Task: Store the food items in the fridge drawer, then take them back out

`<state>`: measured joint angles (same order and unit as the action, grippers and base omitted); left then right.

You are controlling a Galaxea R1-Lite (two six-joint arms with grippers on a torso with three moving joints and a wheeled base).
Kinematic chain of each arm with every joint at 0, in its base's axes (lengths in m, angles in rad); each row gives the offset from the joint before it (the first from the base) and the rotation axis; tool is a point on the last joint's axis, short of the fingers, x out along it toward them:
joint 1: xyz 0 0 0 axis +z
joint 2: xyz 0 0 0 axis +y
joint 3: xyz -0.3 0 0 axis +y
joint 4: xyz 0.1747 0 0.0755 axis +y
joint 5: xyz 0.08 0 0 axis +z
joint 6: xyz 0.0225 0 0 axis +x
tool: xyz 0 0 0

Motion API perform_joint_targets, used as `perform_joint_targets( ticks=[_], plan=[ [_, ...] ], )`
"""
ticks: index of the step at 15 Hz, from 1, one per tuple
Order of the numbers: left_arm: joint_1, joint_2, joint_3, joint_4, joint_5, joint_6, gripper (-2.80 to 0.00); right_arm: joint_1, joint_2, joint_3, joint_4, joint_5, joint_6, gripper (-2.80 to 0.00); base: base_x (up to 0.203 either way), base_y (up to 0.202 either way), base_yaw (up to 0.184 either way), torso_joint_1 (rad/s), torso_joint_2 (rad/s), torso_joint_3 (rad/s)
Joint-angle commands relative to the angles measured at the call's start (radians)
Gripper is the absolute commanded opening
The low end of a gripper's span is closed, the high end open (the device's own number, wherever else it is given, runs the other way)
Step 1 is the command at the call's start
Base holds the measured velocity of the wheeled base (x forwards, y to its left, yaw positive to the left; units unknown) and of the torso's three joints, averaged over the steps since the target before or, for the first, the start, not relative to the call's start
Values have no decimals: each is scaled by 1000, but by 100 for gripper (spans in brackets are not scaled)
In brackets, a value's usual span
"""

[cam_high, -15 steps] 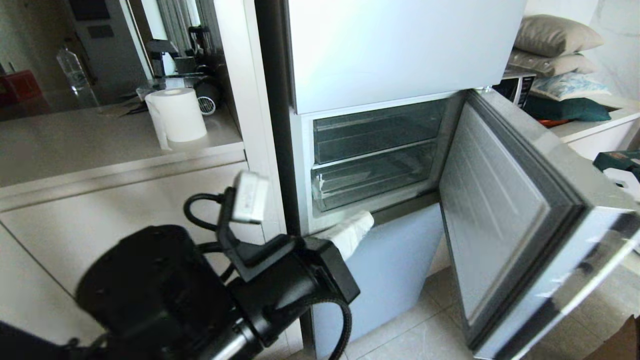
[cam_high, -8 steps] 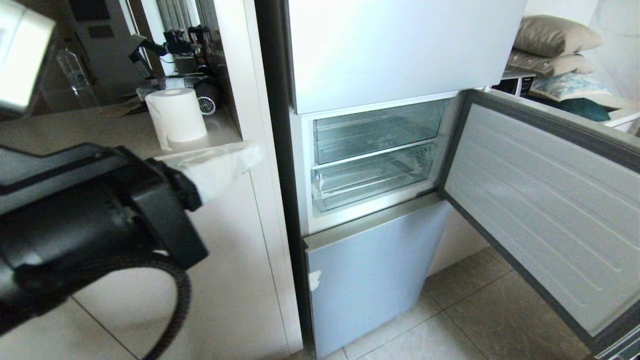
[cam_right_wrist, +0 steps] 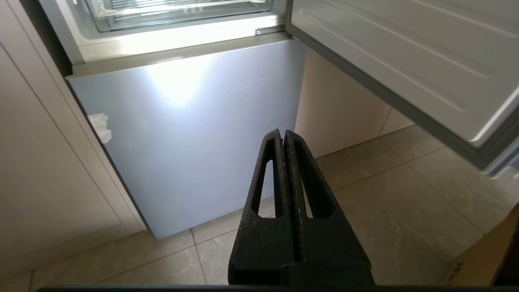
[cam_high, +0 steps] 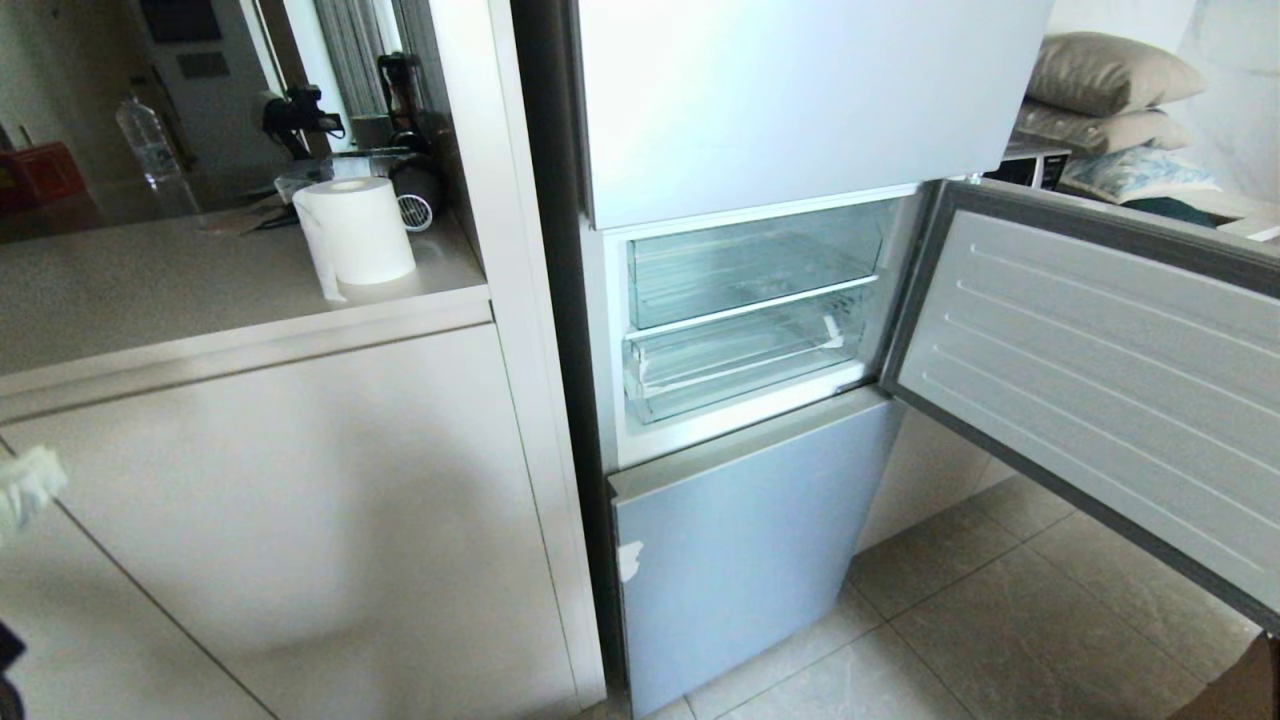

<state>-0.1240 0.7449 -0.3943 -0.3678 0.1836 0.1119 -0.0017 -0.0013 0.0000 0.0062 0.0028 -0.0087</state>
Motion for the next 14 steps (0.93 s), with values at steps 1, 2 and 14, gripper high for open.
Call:
perform_joint_targets(
  ticks=[1,2,14],
  plan=[
    [87,-136,258,6,-8,24,-280,0,1,0,-1,0,0,-280,0,0,0,0,0,0],
    [99,-194,338,21,-22,34,-280,0,1,0,-2,2,-1,-280,0,0,0,0,0,0],
    [124,-743,348,484,-185,-67,-280,0,1,0,-2,3,-4,-280,0,0,0,0,0,0]
  ],
)
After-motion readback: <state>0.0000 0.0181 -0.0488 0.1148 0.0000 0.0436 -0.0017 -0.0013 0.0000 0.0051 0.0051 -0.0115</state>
